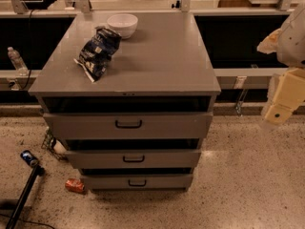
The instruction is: Open top drawer
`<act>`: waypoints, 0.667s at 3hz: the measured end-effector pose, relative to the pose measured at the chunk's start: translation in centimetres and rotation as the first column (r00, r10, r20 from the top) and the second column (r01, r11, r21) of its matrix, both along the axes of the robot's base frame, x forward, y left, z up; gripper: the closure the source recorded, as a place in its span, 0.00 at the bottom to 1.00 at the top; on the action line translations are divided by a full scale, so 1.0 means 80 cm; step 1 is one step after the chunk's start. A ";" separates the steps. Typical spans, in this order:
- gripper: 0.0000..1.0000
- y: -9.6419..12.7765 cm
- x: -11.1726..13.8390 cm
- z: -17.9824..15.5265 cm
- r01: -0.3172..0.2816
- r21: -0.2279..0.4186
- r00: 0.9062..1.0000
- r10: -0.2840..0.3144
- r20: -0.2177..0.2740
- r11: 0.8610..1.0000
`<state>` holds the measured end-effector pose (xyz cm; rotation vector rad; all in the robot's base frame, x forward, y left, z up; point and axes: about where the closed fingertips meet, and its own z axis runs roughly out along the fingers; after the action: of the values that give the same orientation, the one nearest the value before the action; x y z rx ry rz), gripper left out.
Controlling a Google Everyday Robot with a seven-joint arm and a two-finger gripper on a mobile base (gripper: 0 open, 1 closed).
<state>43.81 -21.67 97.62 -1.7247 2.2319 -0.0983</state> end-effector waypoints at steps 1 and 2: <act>0.00 0.002 0.001 -0.003 -0.006 0.004 1.000 0.006 -0.001 1.000; 0.00 0.024 0.012 -0.048 -0.083 0.061 0.996 0.085 -0.016 0.995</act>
Offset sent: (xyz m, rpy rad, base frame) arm 0.0211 0.0418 -0.0931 0.1424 0.0614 0.1962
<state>44.76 -19.76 93.76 -1.7913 2.1490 0.0050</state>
